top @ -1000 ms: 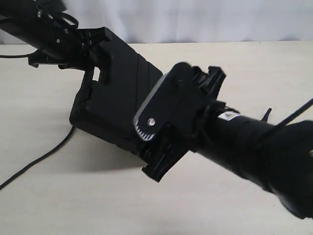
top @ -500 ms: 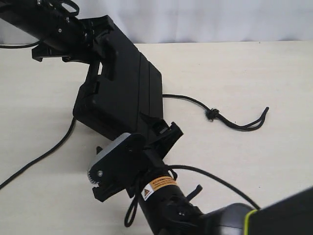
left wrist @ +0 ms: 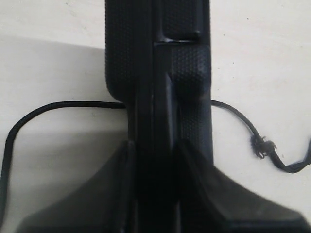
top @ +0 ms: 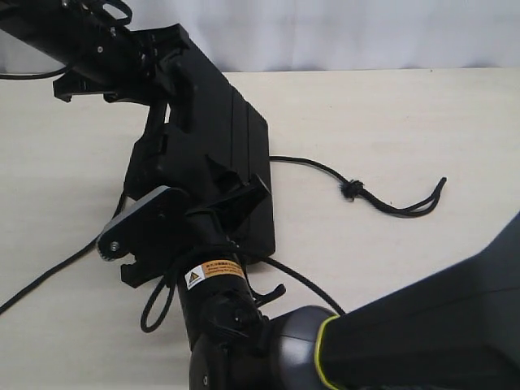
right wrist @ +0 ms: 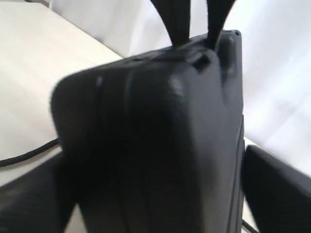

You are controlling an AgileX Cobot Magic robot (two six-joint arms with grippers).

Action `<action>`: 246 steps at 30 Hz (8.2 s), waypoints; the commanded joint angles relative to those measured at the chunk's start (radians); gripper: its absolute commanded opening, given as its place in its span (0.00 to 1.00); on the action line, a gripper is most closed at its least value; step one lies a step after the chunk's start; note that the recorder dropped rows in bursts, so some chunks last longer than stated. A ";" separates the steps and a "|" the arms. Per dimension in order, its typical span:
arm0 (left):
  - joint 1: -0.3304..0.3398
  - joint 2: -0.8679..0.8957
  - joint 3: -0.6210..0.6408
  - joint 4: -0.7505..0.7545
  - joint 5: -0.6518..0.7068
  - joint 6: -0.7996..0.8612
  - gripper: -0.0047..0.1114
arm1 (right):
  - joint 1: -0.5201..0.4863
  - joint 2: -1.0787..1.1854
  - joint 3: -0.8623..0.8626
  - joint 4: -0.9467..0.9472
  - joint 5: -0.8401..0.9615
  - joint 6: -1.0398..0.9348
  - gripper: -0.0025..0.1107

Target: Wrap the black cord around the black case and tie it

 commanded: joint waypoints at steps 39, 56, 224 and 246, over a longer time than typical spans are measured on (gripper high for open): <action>0.000 -0.268 0.066 0.603 -0.146 -0.016 0.46 | -0.060 -0.132 -0.003 0.163 0.108 0.349 0.06; 0.000 -0.629 1.070 0.627 -1.264 -0.059 0.46 | -0.114 -0.194 -0.003 0.163 0.209 0.345 0.06; -0.273 0.199 0.756 0.530 -1.567 0.511 0.04 | -0.194 -0.262 -0.006 0.251 0.330 0.764 0.20; -0.273 0.199 0.756 0.514 -1.569 0.511 0.04 | -0.194 -0.472 -0.006 0.520 0.376 0.325 0.54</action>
